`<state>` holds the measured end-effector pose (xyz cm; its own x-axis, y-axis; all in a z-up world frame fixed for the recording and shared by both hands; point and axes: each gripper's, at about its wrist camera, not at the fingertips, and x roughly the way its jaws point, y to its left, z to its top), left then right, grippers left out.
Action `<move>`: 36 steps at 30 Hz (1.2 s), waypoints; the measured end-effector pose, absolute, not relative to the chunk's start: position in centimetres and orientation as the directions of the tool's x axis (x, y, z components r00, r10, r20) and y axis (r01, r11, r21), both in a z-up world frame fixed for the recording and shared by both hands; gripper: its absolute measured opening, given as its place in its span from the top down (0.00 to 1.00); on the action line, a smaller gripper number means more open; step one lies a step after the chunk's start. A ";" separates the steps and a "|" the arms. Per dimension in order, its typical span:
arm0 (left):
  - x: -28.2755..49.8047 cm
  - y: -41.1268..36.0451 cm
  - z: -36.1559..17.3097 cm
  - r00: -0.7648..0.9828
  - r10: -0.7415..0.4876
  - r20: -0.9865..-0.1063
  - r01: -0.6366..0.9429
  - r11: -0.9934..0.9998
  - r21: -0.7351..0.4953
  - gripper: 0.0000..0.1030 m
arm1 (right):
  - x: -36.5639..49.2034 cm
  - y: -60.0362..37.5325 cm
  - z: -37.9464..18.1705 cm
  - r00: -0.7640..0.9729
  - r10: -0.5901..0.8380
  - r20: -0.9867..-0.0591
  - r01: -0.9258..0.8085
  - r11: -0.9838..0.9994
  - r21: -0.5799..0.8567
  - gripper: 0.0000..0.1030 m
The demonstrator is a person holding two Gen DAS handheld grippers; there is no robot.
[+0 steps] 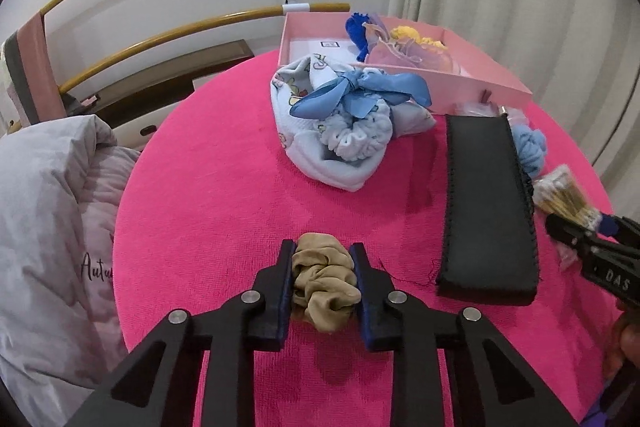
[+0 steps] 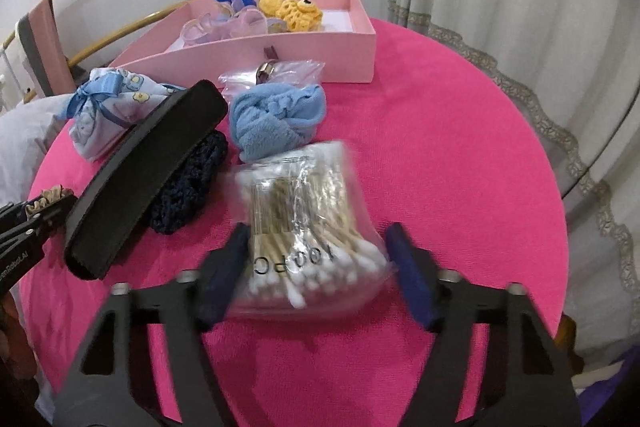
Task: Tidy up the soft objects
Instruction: 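Grasp the beige scrunchie with the left gripper while the right grasps the cotton swab bag, then carry the beige scrunchie and cotton swab bag over the pink box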
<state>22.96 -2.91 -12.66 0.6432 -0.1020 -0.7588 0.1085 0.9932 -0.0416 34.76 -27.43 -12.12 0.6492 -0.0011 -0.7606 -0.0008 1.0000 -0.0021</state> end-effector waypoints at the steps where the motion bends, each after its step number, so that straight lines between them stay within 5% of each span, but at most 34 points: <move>1: 23.0 -2.9 -12.6 0.646 -0.102 -0.757 0.107 0.993 -0.042 0.79 | 34.6 -27.7 -12.0 0.651 0.002 -0.759 0.004 1.000 0.005 0.54; 36: 16.3 -3.9 -2.8 0.778 -0.087 -0.622 0.095 0.995 -0.020 0.79 | 30.2 -25.2 -3.0 0.771 0.148 -0.620 -0.108 0.989 0.103 0.58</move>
<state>16.27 -3.90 -2.77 0.7778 -0.0865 -0.6225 0.0949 0.9953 -0.0198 30.22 -25.21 -2.98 0.7707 0.1483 -0.6197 -0.1076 0.9889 0.1027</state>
